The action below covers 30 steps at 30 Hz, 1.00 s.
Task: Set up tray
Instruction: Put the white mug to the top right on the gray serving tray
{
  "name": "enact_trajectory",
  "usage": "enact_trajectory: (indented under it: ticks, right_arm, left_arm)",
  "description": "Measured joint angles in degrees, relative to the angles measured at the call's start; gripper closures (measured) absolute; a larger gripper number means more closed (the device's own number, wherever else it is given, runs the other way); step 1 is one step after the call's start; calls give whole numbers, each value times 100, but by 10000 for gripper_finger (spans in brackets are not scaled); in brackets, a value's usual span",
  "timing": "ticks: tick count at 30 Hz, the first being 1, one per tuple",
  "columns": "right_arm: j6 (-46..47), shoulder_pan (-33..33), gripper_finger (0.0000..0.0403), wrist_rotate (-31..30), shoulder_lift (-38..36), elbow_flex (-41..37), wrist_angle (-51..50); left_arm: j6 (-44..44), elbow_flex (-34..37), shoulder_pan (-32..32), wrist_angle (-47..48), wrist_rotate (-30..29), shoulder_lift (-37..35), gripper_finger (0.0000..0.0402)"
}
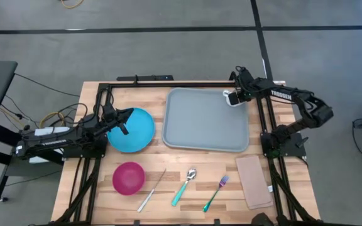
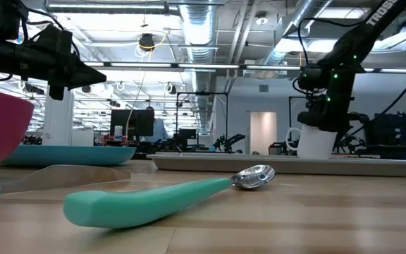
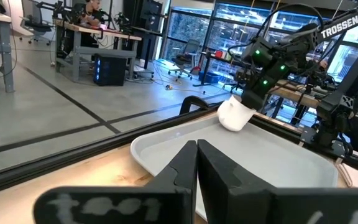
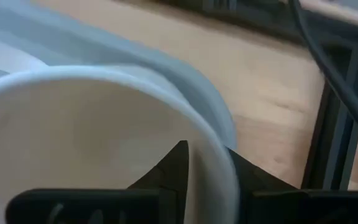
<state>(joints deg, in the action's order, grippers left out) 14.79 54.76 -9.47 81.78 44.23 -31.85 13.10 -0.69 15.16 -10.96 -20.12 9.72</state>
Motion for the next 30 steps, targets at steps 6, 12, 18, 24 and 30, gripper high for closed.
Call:
enact_trajectory:
  ticks: [6,12,18,24,30]
  right_arm:
    - [-195,-17,322,0,4,5,-113]
    - [-326,-36,308,15,2,10,-30]
    - [-326,-36,296,12,0,337,-386]
    - [-323,-227,291,27,-4,848,-929]
    - [-324,-747,289,-118,-34,1405,-1380]
  left_arm:
    - [0,0,-1,2,0,1,401]
    - [0,0,-1,1,0,1,401]
    - [0,0,0,2,0,2,402]
    - [0,0,0,2,0,1,401]
    - [-1,-1,-1,2,6,1,402]
